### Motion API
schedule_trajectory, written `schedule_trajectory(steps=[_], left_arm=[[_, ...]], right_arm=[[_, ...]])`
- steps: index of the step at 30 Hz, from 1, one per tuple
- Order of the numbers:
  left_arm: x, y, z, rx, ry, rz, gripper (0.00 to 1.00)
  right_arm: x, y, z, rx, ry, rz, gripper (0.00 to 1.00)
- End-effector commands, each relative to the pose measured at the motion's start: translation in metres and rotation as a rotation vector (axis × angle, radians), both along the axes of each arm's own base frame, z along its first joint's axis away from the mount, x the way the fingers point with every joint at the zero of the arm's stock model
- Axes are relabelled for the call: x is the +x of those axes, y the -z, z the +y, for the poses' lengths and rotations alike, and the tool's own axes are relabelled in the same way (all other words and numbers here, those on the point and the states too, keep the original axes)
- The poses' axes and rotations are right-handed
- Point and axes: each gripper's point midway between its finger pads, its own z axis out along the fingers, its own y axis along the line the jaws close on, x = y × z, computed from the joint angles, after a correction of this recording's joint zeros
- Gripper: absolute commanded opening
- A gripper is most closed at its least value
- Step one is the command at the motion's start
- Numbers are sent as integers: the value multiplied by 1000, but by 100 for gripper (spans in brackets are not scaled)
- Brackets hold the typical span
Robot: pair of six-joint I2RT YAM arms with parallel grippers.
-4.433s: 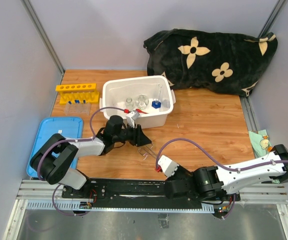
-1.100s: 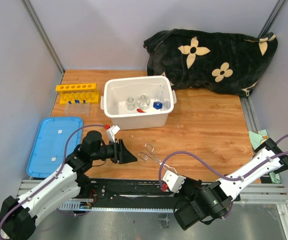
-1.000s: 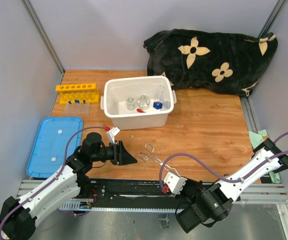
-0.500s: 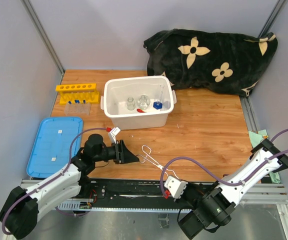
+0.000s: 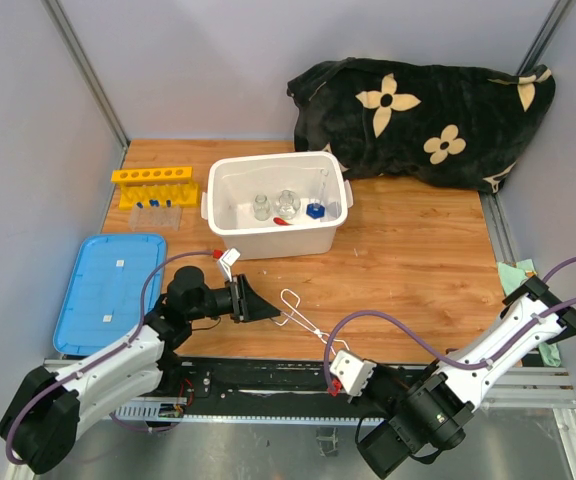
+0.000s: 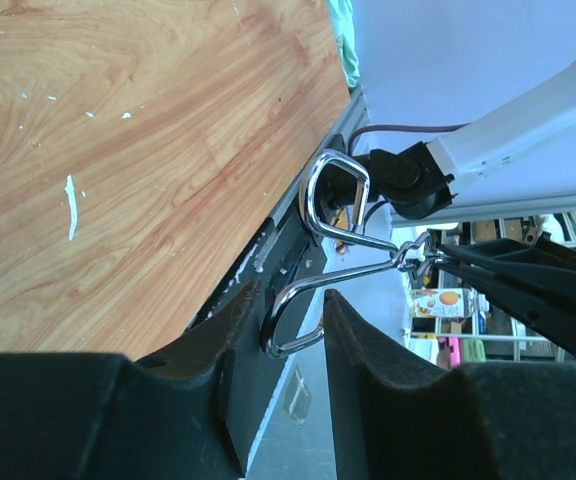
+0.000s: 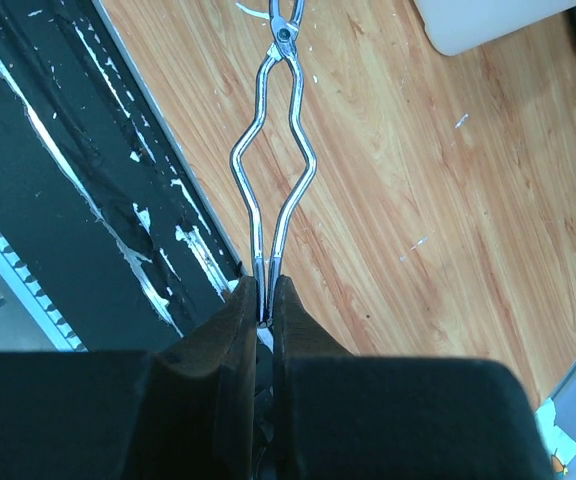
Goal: Organize the chemistry lab equipment
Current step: Pick up the chemistry item at the center of the board.
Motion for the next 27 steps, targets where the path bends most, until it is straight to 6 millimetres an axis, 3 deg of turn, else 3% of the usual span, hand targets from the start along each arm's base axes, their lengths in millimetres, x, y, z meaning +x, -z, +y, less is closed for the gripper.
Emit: schedule_trajectory(steps=[1, 8, 12, 27], left_arm=[[-4, -11, -2, -43, 28, -25, 33], [-11, -9, 0, -53, 39, -9, 18], [-12, -7, 2, -56, 27, 1, 1], [-14, 0, 9, -46, -12, 11, 0]], right_arm=[[5, -11, 4, 71, 4, -41, 1], [8, -6, 1, 66, 17, -47, 1], [8, -5, 0, 63, 23, -47, 1], [25, -8, -19, 99, 143, -76, 2]])
